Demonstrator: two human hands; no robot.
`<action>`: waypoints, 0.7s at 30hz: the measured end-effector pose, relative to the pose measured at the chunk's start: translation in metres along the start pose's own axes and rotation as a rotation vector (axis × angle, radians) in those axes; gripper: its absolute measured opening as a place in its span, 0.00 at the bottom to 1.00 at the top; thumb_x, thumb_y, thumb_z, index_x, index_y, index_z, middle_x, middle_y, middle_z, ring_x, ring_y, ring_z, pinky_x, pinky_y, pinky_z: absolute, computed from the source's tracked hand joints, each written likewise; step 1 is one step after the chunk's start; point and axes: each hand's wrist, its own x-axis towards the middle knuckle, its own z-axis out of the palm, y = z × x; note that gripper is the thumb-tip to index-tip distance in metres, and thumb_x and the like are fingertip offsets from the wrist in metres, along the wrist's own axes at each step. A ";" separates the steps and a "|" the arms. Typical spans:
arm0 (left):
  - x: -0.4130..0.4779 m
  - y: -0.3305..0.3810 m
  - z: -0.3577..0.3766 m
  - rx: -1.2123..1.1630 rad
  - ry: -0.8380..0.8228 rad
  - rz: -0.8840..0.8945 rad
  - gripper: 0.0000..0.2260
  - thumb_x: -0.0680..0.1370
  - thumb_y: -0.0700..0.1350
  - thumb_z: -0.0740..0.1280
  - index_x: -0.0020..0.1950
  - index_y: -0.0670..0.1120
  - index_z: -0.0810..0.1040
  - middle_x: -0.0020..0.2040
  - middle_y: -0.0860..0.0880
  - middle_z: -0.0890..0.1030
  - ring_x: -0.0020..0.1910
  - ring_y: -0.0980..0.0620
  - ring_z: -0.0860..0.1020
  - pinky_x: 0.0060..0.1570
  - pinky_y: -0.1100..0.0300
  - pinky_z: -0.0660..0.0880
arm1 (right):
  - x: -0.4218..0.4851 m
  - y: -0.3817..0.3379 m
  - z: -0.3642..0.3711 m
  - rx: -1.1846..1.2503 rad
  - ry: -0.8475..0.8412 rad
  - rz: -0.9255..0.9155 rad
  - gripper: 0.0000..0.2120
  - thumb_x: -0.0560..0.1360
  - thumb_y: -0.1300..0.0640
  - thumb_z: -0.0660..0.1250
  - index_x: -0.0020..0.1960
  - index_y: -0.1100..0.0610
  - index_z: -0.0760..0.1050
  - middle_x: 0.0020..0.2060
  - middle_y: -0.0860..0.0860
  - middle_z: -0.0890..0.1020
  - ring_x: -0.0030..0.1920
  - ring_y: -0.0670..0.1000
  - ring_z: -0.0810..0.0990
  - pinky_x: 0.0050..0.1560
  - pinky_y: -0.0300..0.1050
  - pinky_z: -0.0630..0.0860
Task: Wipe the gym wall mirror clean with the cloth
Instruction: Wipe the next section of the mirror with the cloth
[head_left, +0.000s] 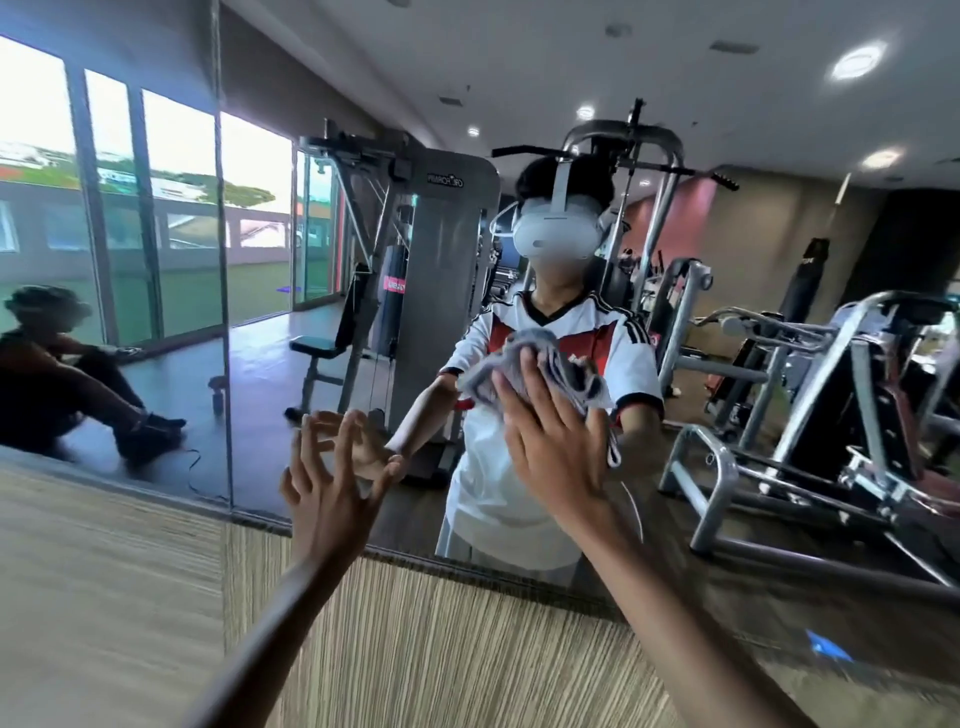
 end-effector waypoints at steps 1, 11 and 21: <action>0.000 0.001 -0.001 -0.008 0.002 -0.022 0.40 0.74 0.77 0.46 0.81 0.57 0.51 0.80 0.36 0.50 0.78 0.36 0.53 0.66 0.32 0.62 | 0.011 -0.011 0.006 0.011 0.012 0.053 0.22 0.81 0.53 0.57 0.75 0.50 0.69 0.76 0.52 0.64 0.66 0.49 0.72 0.53 0.51 0.66; -0.007 -0.048 -0.026 0.071 -0.144 -0.258 0.54 0.64 0.84 0.40 0.82 0.54 0.46 0.82 0.39 0.43 0.80 0.39 0.47 0.72 0.34 0.52 | -0.019 -0.037 0.035 -0.016 -0.303 -0.778 0.21 0.75 0.54 0.69 0.67 0.48 0.78 0.66 0.42 0.78 0.61 0.42 0.79 0.64 0.47 0.63; 0.000 -0.068 -0.031 0.076 -0.152 -0.269 0.44 0.73 0.74 0.49 0.82 0.52 0.43 0.82 0.43 0.40 0.80 0.40 0.51 0.73 0.37 0.52 | 0.073 -0.133 0.069 -0.100 -0.213 -0.524 0.23 0.77 0.51 0.64 0.72 0.48 0.73 0.69 0.44 0.76 0.65 0.45 0.75 0.57 0.50 0.65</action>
